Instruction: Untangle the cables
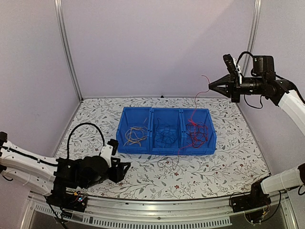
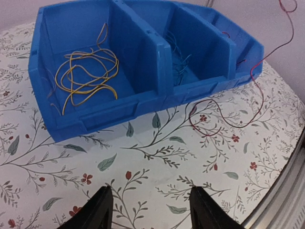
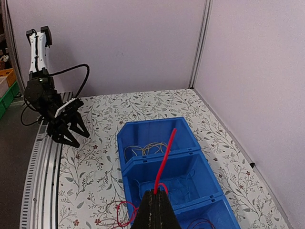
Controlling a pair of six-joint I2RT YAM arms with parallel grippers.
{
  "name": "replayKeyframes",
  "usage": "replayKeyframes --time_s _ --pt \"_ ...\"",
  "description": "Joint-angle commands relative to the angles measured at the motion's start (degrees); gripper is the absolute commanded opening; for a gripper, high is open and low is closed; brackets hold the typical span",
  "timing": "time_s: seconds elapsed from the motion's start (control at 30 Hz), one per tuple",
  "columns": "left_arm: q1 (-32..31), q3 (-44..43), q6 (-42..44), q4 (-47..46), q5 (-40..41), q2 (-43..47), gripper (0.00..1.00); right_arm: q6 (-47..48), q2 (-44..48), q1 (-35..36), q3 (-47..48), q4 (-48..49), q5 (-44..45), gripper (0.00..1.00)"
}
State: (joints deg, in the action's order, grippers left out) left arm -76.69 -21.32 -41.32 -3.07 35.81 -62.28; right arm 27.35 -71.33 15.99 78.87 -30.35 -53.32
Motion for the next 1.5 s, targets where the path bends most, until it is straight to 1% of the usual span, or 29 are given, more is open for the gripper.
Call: replayKeyframes --time_s 0.0,0.17,0.3,0.43,0.5,0.63,0.73,0.8,0.87,0.97,1.23,1.37,1.47 --pt "-1.6 -0.8 12.1 -7.2 0.2 6.2 0.56 3.4 0.9 3.1 -1.2 -3.4 -7.8 0.00" --pt "-1.6 -1.4 22.5 -13.7 -2.4 10.8 0.58 5.2 0.8 6.7 -0.3 -7.0 -9.1 0.00" --pt "-1.6 -2.2 31.4 -21.2 -2.6 8.7 0.58 4.8 0.1 7.9 1.2 -8.8 -12.0 0.00" --pt "-1.6 -4.6 41.5 -31.5 -2.4 0.2 0.56 2.1 -1.1 8.6 2.2 -8.2 -15.5 0.00" --pt "-2.0 -6.8 48.3 -35.9 -2.6 -5.5 0.55 1.4 -1.6 9.5 3.0 -8.7 -15.0 0.00" --pt "-3.3 -14.5 59.6 -40.0 -1.2 -17.5 0.56 1.5 -2.9 11.6 4.2 -10.3 -14.1 0.00" --pt "-3.9 -20.1 67.3 -43.5 3.0 -25.3 0.55 1.3 -3.1 12.8 3.5 -10.2 -13.8 0.00" --pt "-4.2 -22.7 71.3 -46.5 4.4 -29.1 0.55 0.9 -3.1 13.3 2.8 -9.9 -13.6 0.00" --pt "-4.6 -24.6 74.8 -49.8 5.6 -31.8 0.54 0.3 -3.0 13.6 2.0 -9.2 -13.7 0.00" --pt "-5.6 -26.5 80.1 -52.4 5.3 -34.6 0.53 -0.5 -2.9 13.9 1.3 -8.4 -13.9 0.00" --pt "-9.0 -28.5 95.1 -61.7 7.1 -40.2 0.47 -0.9 -3.1 14.0 1.2 -8.0 -14.2 0.00" --pt "-9.6 -31.0 100.0 -62.5 8.4 -43.4 0.42 -1.0 -3.4 14.0 1.1 -7.9 -14.4 0.00" --pt "-9.4 -33.1 106.0 -65.8 11.5 -47.4 0.37 -1.0 -3.4 14.1 1.2 -7.9 -14.2 0.00"
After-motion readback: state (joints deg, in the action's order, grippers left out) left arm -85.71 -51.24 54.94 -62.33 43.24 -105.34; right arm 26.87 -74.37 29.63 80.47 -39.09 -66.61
